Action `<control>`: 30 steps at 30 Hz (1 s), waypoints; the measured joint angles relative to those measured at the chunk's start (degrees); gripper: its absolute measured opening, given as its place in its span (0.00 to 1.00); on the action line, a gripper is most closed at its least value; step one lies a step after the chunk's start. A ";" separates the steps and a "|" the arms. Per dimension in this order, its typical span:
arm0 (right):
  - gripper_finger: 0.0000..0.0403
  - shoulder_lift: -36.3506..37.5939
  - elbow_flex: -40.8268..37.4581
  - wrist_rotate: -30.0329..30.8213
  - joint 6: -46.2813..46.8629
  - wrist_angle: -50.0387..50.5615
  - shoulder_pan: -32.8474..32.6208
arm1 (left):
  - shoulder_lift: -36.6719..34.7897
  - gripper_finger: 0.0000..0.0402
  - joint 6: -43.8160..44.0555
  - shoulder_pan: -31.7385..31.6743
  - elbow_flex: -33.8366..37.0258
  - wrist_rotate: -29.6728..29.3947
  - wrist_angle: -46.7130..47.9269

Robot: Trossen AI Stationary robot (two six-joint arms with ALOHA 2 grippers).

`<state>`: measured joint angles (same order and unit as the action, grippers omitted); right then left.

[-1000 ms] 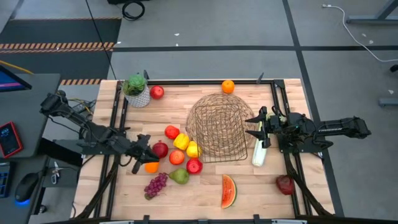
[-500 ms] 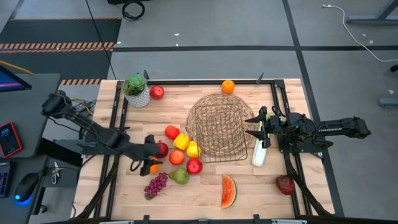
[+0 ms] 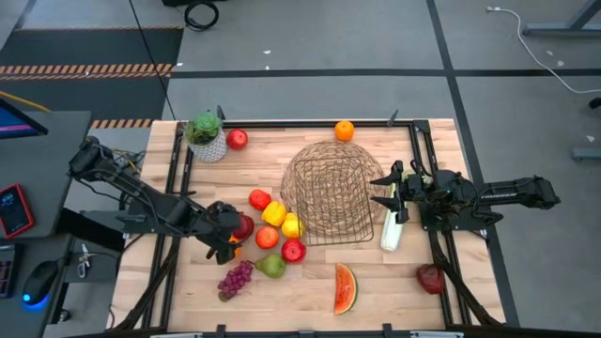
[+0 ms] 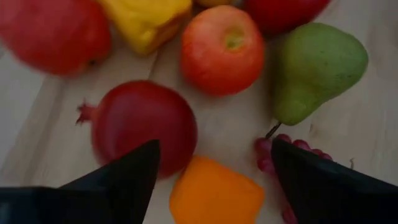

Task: Build produce basket
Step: Put the bottom orange into the wire basket

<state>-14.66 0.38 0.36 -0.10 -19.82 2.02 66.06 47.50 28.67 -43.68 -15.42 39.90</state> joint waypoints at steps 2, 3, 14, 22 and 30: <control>0.57 0.00 0.00 0.00 -0.02 0.00 0.00 | -0.04 0.79 4.30 0.00 -1.40 0.17 2.93; 0.57 0.00 0.00 0.00 0.00 -0.02 -0.02 | -0.04 0.79 6.98 0.00 -2.20 0.21 4.53; 0.57 0.00 -0.02 0.00 0.00 -0.02 -0.02 | 0.06 0.79 38.44 0.21 -5.53 7.14 16.65; 0.57 0.00 -0.01 0.00 -0.01 -0.02 -0.02 | 5.57 0.79 46.80 0.24 -7.43 12.31 13.55; 0.57 0.00 -0.01 0.00 0.00 -0.01 -0.02 | 16.93 0.77 45.90 -0.61 -19.63 11.59 22.41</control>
<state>-14.66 0.37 0.36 -0.10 -19.83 2.00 82.99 93.40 28.05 -63.31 -3.83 62.32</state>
